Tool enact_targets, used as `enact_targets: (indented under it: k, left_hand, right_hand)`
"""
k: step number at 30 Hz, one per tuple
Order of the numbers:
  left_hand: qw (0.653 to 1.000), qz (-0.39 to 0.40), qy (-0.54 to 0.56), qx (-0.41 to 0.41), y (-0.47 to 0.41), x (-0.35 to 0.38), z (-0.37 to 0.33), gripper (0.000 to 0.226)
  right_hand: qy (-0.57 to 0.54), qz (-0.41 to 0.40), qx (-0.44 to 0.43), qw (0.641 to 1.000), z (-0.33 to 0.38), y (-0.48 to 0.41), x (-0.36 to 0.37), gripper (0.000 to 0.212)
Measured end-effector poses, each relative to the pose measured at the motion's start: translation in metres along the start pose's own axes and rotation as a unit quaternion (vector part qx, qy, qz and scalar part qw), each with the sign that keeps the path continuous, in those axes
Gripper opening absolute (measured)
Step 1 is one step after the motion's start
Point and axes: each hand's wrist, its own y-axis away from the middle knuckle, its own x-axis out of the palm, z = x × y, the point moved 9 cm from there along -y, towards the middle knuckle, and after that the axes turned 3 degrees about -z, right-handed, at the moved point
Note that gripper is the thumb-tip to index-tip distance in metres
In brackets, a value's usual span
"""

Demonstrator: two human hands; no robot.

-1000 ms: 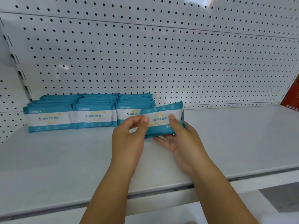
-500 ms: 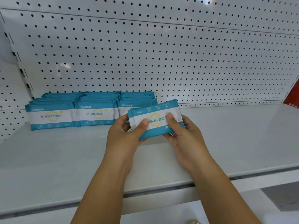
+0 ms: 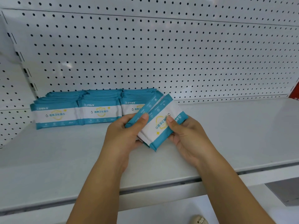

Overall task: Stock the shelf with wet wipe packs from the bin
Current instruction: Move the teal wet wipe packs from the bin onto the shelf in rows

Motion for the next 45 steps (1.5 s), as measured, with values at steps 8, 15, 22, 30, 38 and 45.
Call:
enact_targets:
  k: [8, 15, 22, 30, 38, 45]
  left_hand:
    - [0.996, -0.051, 0.076, -0.012, -0.004, -0.013, 0.006, 0.013]
    - [0.995, -0.041, 0.080, -0.031, -0.006, -0.010, 0.011, 0.011]
    - [0.997, 0.066, 0.003, -0.046, 0.007, 0.019, 0.013, 0.027]
    - [0.996, 0.087, 0.001, -0.028, 0.008, 0.016, 0.007, 0.024]
    - [0.995, -0.013, 0.096, 0.021, -0.003, -0.034, -0.017, 0.030]
    - [0.998, -0.017, 0.059, 0.018, 0.000, -0.087, -0.037, 0.034]
  right_hand:
    - [0.021, -0.159, -0.010, 0.987, 0.003, -0.005, -0.042, 0.010]
    - [0.016, -0.175, -0.012, 0.984, 0.005, -0.004, -0.044, 0.030]
    - [0.043, -0.155, -0.040, 0.986, 0.009, -0.001, -0.028, 0.020]
    - [0.089, -0.080, -0.050, 0.992, 0.009, -0.003, 0.001, 0.034]
    - [0.259, 0.021, -0.043, 0.965, -0.008, 0.001, 0.049, 0.038]
    - [0.288, 0.053, -0.081, 0.953, -0.015, -0.012, 0.099, 0.028]
